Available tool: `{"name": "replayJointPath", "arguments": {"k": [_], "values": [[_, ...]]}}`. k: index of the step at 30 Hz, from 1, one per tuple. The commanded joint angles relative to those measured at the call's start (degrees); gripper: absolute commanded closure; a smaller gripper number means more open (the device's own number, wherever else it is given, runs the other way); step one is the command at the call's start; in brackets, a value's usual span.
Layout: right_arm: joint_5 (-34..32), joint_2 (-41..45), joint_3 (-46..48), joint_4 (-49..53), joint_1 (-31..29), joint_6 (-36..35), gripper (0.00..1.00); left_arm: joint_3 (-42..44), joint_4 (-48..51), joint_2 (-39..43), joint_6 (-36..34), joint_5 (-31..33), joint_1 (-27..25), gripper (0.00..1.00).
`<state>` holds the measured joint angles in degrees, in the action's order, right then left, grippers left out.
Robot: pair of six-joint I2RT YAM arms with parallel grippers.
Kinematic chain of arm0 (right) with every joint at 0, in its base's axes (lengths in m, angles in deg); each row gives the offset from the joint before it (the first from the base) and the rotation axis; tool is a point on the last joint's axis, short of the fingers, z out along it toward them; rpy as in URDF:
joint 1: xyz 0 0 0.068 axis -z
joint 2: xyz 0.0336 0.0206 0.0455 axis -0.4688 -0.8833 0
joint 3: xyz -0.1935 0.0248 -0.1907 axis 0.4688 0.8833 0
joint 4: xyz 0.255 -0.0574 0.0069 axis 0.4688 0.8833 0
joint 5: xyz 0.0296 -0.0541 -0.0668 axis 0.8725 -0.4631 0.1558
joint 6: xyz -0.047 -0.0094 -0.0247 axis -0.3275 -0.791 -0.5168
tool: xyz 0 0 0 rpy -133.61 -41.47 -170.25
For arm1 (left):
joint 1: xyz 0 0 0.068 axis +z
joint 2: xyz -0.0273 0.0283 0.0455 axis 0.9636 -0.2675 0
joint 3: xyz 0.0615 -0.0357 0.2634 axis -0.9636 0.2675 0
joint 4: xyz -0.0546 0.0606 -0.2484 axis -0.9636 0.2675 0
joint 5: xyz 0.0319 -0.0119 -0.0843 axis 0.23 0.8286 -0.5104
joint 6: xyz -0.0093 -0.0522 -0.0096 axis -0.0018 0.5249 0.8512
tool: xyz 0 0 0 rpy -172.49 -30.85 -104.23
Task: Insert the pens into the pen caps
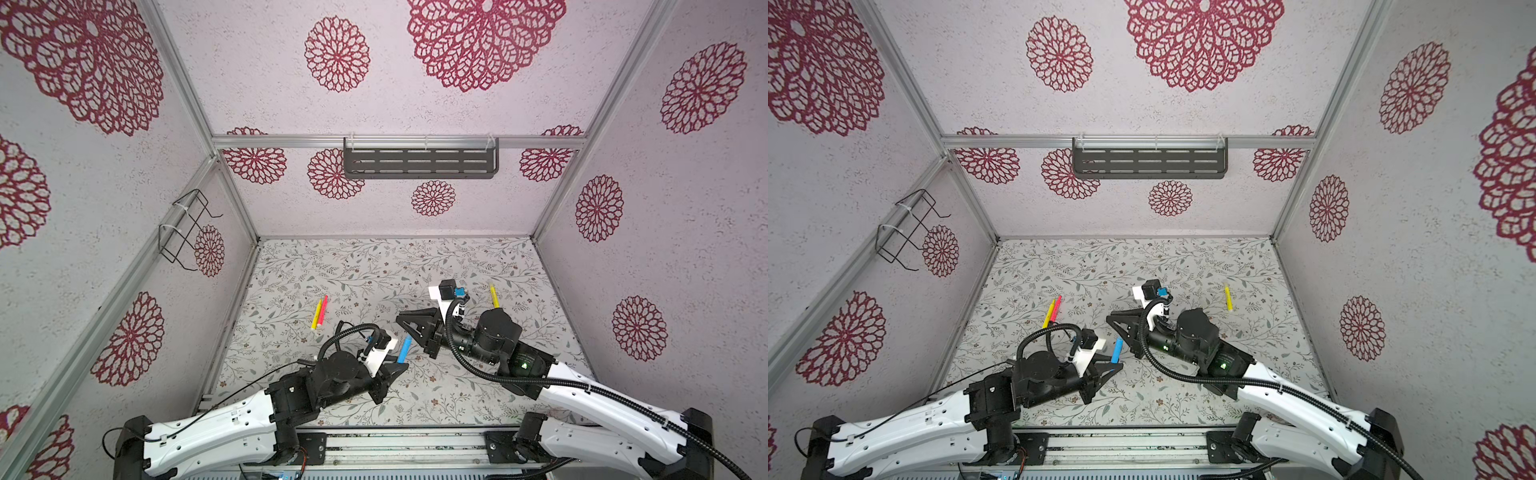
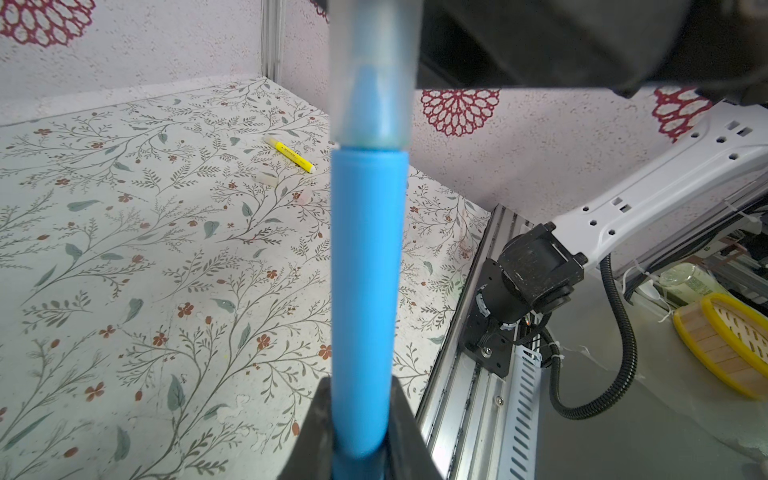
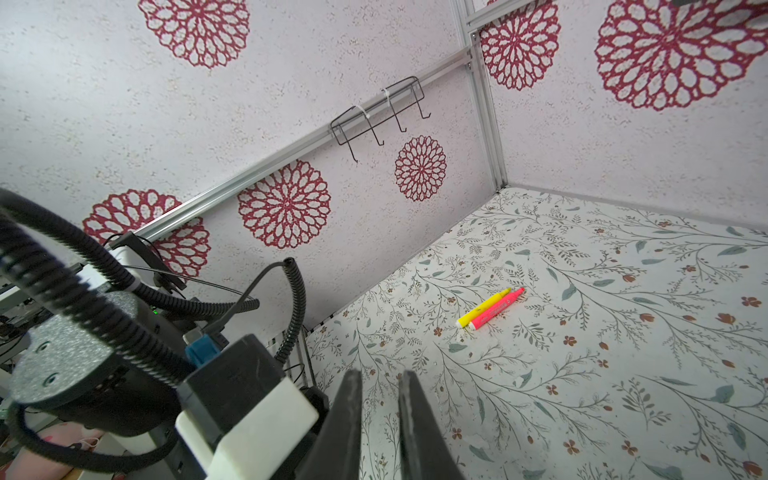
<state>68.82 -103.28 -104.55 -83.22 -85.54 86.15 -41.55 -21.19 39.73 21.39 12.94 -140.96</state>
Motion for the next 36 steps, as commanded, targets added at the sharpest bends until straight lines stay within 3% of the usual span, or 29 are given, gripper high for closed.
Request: {"name": "replayJointPath", "arguments": {"k": [1, 36], "values": [[5.4, -2.5, 3.8, 11.5, -3.3, 0.6, 1.0, -4.0, -15.6, 3.0, -0.7, 2.8, 1.1, 1.0], [3.5, -3.9, 10.7, 7.3, -9.0, 6.2, 1.0, -8.7, -16.0, 4.3, -1.9, -1.5, 3.6, 1.0]]}}
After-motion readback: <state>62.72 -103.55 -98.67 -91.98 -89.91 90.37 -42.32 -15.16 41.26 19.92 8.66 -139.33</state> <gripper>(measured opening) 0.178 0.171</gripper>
